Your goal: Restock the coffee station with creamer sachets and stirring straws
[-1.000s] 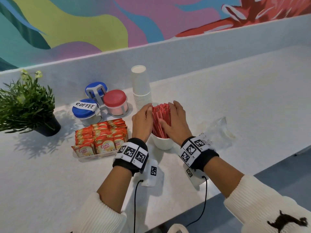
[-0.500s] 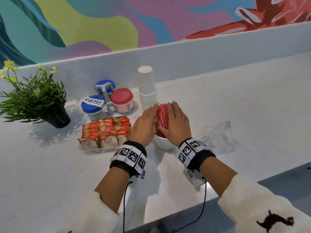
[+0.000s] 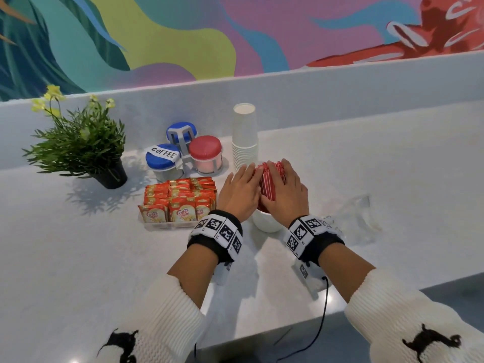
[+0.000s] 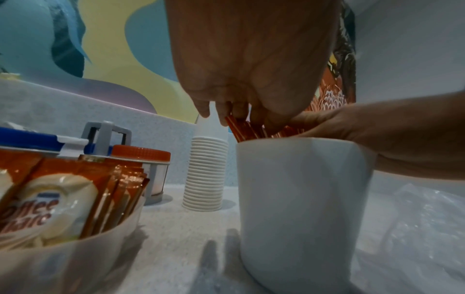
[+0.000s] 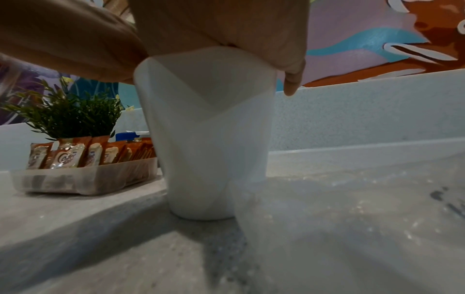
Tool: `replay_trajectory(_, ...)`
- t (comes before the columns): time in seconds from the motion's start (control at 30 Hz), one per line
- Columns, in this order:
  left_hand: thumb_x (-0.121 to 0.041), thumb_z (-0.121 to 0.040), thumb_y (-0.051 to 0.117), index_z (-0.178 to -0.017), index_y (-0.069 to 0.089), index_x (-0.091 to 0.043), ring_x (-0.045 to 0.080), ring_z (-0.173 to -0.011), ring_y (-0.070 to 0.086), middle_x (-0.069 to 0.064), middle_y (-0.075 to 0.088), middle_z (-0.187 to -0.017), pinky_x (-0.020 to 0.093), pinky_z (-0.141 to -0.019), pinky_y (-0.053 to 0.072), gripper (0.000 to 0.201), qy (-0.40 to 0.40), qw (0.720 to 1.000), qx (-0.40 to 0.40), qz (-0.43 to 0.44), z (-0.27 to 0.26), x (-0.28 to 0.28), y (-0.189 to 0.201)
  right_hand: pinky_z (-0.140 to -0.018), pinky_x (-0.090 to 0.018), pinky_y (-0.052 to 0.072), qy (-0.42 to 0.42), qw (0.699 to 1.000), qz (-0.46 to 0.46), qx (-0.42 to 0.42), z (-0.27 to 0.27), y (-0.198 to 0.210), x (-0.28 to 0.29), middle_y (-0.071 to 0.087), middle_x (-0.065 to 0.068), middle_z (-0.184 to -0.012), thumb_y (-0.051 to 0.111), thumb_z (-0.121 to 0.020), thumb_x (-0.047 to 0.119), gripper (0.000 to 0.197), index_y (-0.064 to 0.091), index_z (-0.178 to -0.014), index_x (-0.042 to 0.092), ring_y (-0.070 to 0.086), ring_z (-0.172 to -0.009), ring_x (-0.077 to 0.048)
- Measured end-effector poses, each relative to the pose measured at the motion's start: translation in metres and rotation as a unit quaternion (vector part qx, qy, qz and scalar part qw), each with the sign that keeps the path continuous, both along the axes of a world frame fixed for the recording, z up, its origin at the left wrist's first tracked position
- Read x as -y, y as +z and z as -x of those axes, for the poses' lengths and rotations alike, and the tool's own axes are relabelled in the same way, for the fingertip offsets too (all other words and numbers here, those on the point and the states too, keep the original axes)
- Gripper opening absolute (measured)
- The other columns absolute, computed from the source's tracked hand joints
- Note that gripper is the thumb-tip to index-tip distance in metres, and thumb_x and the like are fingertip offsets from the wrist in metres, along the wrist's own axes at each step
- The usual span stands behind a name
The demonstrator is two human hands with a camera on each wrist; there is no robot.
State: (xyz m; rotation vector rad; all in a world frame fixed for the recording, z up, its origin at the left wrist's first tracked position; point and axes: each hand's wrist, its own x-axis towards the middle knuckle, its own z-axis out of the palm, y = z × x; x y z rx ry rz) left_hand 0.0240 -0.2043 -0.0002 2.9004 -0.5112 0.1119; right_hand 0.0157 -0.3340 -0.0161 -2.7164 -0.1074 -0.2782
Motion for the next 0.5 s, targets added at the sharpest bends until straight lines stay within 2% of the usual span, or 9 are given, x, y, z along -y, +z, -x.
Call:
replay_trajectory(0.17, -0.022, -0.1, 0.029, -0.15, 0.009, -0.027, 0.024, -0.146, 0.012, 0.008, 0.013, -0.158, 0.042, -0.118, 0.017, 0.054, -0.04, 0.998, -0.019, 0.041, -0.002, -0.004, 0.003, -0.107, -0.048, 0.031, -0.012, 1.0, -0.007, -0.003, 0.002, 0.001, 0.0, 0.011, -0.006, -0.155, 0.055, -0.084, 0.044, 0.072, 0.021, -0.145, 0.028, 0.023, -0.139, -0.028)
replay_trajectory(0.3, -0.024, -0.1, 0.031, -0.149, 0.019, -0.027, 0.023, -0.148, 0.007, 0.009, 0.002, -0.16, 0.045, -0.119, 0.017, 0.05, -0.048, 0.998, 0.006, 0.033, 0.0, -0.022, 0.008, -0.108, -0.048, 0.029, -0.02, 1.0, 0.001, -0.01, 0.005, 0.004, -0.002, 0.01, -0.006, -0.155, 0.056, -0.085, 0.041, 0.071, 0.021, -0.145, 0.032, 0.021, -0.139, -0.029)
replay_trajectory(0.4, -0.023, -0.1, 0.034, -0.149, 0.016, -0.024, 0.023, -0.147, 0.01, 0.01, 0.003, -0.159, 0.041, -0.118, 0.018, 0.053, -0.053, 0.996, 0.033, 0.07, 0.002, -0.043, 0.025, -0.11, -0.049, 0.023, -0.036, 0.999, 0.004, -0.029, 0.006, 0.009, -0.002, 0.006, -0.006, -0.156, 0.058, -0.084, 0.044, 0.07, 0.024, -0.144, 0.032, 0.013, -0.141, -0.03)
replay_trajectory(0.5, -0.02, -0.099, 0.035, -0.149, 0.02, -0.021, 0.026, -0.145, 0.019, 0.01, 0.011, -0.158, 0.041, -0.115, 0.023, 0.052, -0.026, 0.994, 0.043, 0.097, -0.002, -0.077, 0.037, -0.112, -0.05, 0.017, -0.065, 0.998, -0.011, 0.015, 0.004, 0.019, -0.018, 0.006, -0.007, -0.156, 0.057, -0.084, 0.043, 0.066, 0.029, -0.142, 0.028, 0.01, -0.142, -0.031)
